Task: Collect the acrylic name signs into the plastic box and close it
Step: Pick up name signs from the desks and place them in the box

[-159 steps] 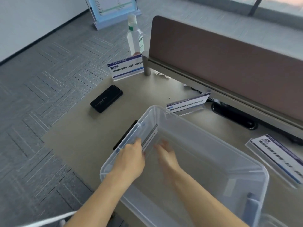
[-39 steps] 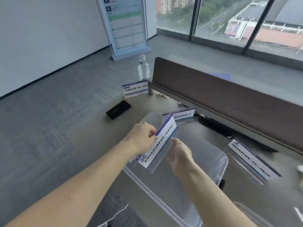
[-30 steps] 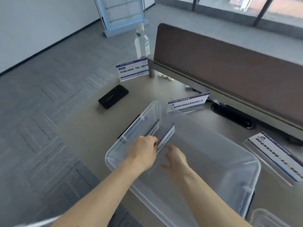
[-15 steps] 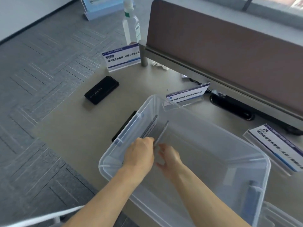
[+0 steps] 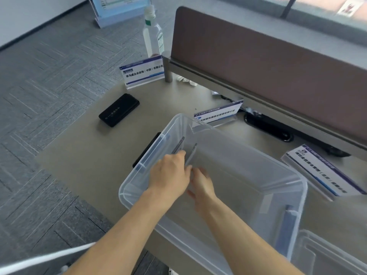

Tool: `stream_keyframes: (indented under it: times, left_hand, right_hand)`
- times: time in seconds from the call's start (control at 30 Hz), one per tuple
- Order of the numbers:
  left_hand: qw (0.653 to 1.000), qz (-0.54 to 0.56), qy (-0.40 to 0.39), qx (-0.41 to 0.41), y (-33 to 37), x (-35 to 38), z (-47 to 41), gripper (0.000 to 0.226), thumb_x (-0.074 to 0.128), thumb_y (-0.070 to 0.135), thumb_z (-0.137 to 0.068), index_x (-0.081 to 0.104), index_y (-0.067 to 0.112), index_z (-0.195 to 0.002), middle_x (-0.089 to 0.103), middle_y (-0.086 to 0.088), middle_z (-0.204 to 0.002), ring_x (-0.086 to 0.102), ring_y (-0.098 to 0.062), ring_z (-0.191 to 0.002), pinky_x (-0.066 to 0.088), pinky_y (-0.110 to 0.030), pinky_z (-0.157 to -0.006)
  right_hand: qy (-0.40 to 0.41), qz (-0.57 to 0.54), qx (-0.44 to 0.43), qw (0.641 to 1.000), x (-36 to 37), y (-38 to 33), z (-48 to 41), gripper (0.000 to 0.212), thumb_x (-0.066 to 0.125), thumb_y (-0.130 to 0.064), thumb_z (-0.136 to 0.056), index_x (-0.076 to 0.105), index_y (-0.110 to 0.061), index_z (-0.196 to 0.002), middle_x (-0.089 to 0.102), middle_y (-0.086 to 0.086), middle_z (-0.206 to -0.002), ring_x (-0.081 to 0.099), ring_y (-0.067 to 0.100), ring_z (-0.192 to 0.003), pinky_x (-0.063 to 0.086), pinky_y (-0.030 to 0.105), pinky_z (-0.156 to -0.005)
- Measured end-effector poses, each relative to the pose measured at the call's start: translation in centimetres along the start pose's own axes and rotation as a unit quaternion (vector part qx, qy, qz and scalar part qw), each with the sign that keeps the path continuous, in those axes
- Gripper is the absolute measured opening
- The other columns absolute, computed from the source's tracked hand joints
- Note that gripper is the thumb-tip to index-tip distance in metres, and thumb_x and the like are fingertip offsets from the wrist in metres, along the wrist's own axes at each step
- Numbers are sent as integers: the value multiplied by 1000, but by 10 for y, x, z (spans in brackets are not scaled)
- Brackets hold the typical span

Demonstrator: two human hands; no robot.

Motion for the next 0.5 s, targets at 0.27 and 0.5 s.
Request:
stream_keyframes:
  times: [0.27,0.5]
  left_hand:
    - [929,351,55,100,197,-117,9,36,58,26,-100,57,19,-135,72,0,-113,70,-19,-96,51,-34,-93]
    - [869,415,-33,269,425,-132,108,36,51,36,-104,52,26,-138,59,17,-103,54,9,-87,36,-8,-74]
  right_hand:
    - [63,-60,-287,954,-140,-167,170,38,62,-31,-94,56,-24,-131,59,0,-132,57,11,-120,47,47,-107]
    - [282,-119,-389,869,-399,-199,319,27,55,-28,-99,55,-20,-126,61,-11,-108,59,3,-95,52,38,-95]
Point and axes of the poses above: each hand's wrist, its own z-axis away from the middle knuckle, its own x-axis out of the palm, y = z × x, the point moved 5 cm from there along -z, towards the middle knuckle
